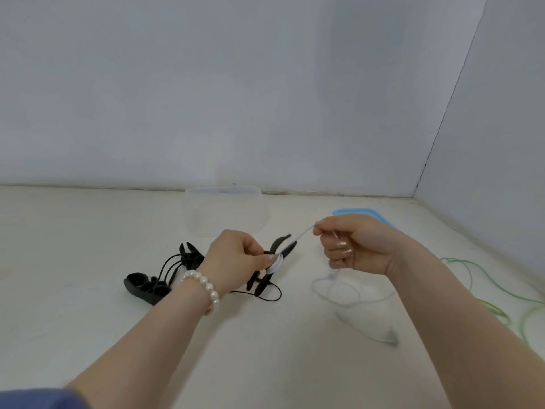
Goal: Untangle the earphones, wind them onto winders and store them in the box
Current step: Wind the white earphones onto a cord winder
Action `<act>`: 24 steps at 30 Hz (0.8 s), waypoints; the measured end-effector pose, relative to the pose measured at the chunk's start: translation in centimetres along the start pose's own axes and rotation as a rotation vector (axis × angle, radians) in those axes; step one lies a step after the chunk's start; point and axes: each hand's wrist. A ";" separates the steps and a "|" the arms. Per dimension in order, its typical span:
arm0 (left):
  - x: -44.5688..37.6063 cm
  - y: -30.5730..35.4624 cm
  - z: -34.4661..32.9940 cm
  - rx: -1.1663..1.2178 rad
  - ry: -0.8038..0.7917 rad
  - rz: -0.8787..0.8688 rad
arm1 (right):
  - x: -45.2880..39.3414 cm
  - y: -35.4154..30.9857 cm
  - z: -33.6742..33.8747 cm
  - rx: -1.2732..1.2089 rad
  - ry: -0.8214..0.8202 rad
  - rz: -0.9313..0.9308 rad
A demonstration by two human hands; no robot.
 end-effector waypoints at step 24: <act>1.2 1.9 0.4 0.568 -0.145 0.253 | -0.4 2.0 -2.3 0.589 -0.020 0.095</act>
Point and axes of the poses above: each hand's wrist, its own x-axis away from the middle knuckle, its own z-axis out of the back of the hand, y = z × x, and after that the axes turned 13 degrees about y, right-handed
